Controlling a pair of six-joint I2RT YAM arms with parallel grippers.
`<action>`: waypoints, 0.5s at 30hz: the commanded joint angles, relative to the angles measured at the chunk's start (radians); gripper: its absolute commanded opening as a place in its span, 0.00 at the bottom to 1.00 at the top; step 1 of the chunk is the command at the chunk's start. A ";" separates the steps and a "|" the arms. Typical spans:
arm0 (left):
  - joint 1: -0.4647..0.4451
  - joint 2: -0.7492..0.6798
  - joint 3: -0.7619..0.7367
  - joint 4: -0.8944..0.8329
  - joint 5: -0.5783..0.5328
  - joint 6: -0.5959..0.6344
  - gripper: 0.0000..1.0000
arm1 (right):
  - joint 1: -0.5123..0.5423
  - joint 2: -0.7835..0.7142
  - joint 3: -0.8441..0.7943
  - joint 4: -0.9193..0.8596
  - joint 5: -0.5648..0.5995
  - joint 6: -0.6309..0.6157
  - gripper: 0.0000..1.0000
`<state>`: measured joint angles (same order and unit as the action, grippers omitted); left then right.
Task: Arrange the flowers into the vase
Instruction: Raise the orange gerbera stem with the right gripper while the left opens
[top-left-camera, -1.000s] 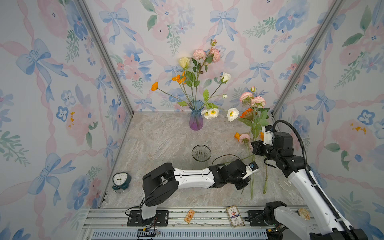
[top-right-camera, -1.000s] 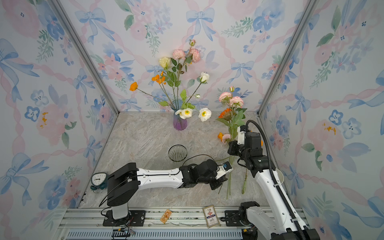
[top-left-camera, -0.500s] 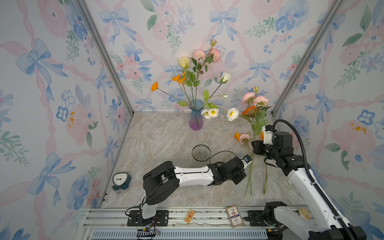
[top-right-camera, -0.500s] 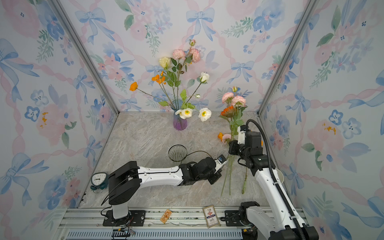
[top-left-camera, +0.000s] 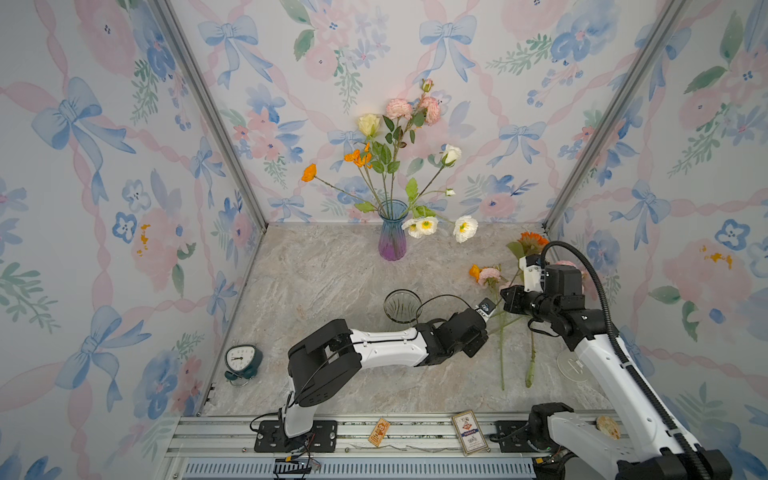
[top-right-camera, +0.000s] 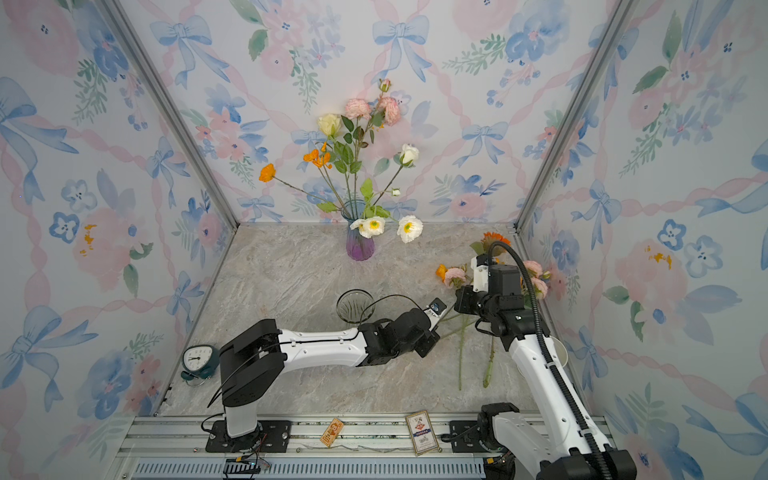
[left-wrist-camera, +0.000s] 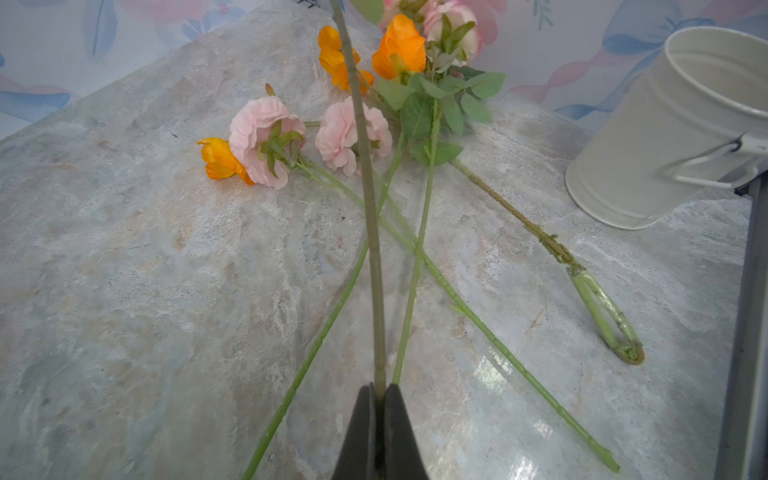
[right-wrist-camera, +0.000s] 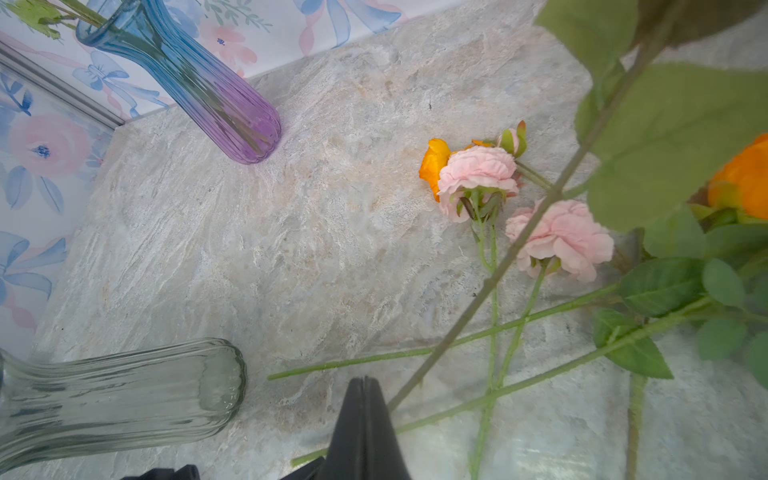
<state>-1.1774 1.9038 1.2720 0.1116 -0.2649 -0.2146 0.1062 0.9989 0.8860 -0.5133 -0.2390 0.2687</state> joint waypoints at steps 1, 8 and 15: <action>0.001 0.002 0.021 0.033 -0.031 -0.011 0.00 | -0.003 -0.007 0.007 -0.021 0.020 -0.010 0.01; 0.001 -0.049 -0.022 0.060 -0.104 -0.016 0.00 | -0.010 -0.018 -0.026 -0.019 0.078 0.019 0.27; 0.007 -0.061 -0.014 0.059 -0.082 0.012 0.00 | -0.010 -0.069 -0.027 -0.015 0.087 0.030 0.33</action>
<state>-1.1774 1.8656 1.2549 0.1478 -0.3439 -0.2142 0.1043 0.9623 0.8650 -0.5205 -0.1780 0.2878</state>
